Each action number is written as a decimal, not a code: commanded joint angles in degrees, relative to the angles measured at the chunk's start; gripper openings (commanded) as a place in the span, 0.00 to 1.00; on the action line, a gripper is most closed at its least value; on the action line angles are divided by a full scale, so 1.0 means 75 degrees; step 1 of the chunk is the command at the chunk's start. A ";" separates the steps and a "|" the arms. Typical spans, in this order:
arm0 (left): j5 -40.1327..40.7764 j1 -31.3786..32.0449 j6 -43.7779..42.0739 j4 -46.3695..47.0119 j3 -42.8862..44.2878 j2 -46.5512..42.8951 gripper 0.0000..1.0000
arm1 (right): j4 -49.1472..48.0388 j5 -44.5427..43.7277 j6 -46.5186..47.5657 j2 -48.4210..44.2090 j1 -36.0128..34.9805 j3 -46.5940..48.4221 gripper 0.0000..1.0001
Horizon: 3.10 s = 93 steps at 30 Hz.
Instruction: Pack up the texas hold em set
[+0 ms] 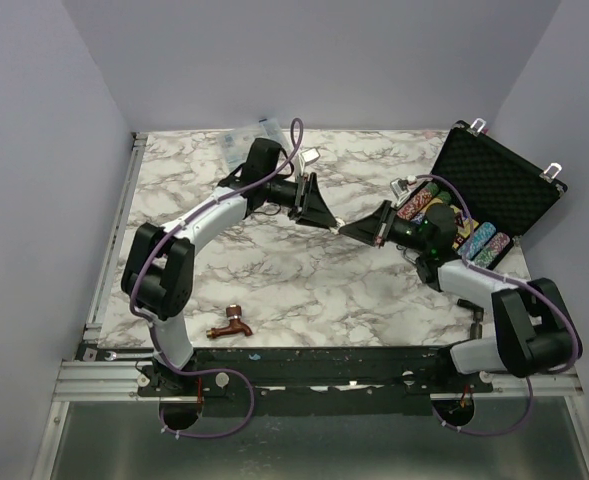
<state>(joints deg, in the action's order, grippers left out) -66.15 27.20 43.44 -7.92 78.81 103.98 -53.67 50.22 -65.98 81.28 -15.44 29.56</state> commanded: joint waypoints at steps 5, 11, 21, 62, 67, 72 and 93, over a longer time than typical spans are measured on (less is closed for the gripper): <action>0.1530 -0.0355 -0.1302 -0.1770 0.0412 -0.0851 0.56 | 0.6315 -0.3024 0.4594 -0.1710 -0.0027 0.1336 0.01; 0.3292 -0.0322 -0.2051 -0.2756 0.0673 -0.1307 0.58 | 0.9056 -0.6056 0.6883 -0.2122 -0.0028 0.2541 0.01; 0.4337 -0.0266 -0.2105 -0.2787 0.0517 -0.1807 0.80 | 1.0219 -0.7152 0.9406 -0.1266 -0.0047 0.3388 0.01; 0.4241 -0.0146 -0.2124 -0.2912 0.0671 -0.1502 0.89 | 1.0086 -0.9870 1.1485 0.2140 -0.0754 0.4821 0.01; 0.4232 -0.0147 -0.2136 -0.2916 0.0672 -0.1507 0.89 | 1.0019 -0.9829 1.1527 0.2252 -0.0765 0.4804 0.01; 0.4214 -0.0147 -0.2136 -0.2908 0.0671 -0.1491 0.89 | 0.9969 -0.9831 1.1574 0.2352 -0.0777 0.4779 0.01; 0.4039 -0.0146 -0.2112 -0.2911 0.0700 -0.1410 0.89 | 0.9860 -1.0224 1.1762 0.2521 -0.0999 0.4591 0.15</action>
<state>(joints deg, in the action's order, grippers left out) -34.26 25.96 27.68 -29.58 82.17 93.08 21.04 -24.99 22.20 99.29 -22.57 64.53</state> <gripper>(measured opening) 0.884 0.113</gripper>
